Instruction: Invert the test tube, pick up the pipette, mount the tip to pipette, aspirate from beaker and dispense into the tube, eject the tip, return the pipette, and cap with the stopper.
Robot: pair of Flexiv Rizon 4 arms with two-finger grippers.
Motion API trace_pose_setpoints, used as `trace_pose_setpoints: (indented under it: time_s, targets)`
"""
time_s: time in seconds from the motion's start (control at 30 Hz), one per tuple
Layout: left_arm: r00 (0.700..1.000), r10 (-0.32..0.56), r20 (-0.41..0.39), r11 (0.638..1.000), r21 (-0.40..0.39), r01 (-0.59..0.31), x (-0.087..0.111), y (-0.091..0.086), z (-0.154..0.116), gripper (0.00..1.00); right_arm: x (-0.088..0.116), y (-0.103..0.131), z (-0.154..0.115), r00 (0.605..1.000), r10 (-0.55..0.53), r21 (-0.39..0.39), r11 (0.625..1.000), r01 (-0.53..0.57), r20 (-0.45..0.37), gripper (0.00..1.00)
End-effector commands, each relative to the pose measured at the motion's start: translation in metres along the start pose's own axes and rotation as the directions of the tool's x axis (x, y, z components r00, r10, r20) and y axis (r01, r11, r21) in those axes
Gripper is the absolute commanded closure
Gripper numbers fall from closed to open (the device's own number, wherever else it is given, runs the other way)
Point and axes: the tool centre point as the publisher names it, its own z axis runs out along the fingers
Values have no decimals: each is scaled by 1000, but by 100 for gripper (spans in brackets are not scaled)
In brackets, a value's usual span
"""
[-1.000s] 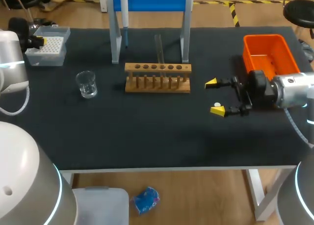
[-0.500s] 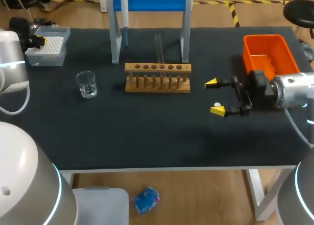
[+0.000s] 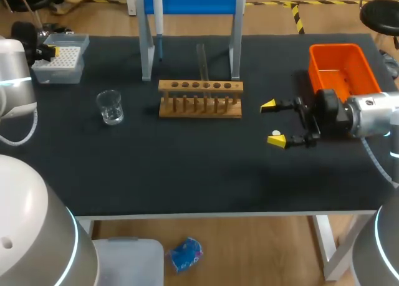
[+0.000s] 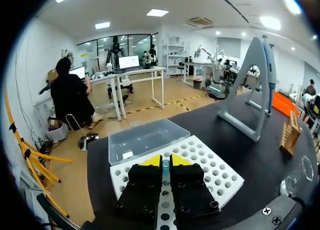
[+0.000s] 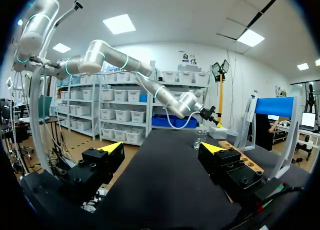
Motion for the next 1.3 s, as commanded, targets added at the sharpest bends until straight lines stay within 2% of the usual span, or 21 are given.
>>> trace_pose_setpoints:
  time_s: [0.03, 0.33, 0.73, 1.07, 1.3]
  targets:
    - [1000, 0, -9, 1000, -4, 0, -4, -1, 0, 100, 0, 0, 0, 1000, 0, 0, 1000, 0, -1, 0]
    - [1000, 14, -4, 1000, -4, -15, -2, -11, -9, 100, 0, 0, 0, 1000, 0, 0, 1000, 0, -1, 0]
    - [998, 65, 23, 998, -2, -65, 8, -36, -29, 100, 0, 0, 0, 1000, 0, 0, 1000, 0, -1, 0]
    - [992, 115, 56, 993, 11, -116, 24, -62, -57, 100, 0, 0, 0, 1000, 0, 0, 1000, 0, -1, 0]
    - [987, 141, 73, 989, 25, -143, 45, -78, -78, 100, 0, 0, 0, 1000, 0, 0, 1000, 0, -1, 0]
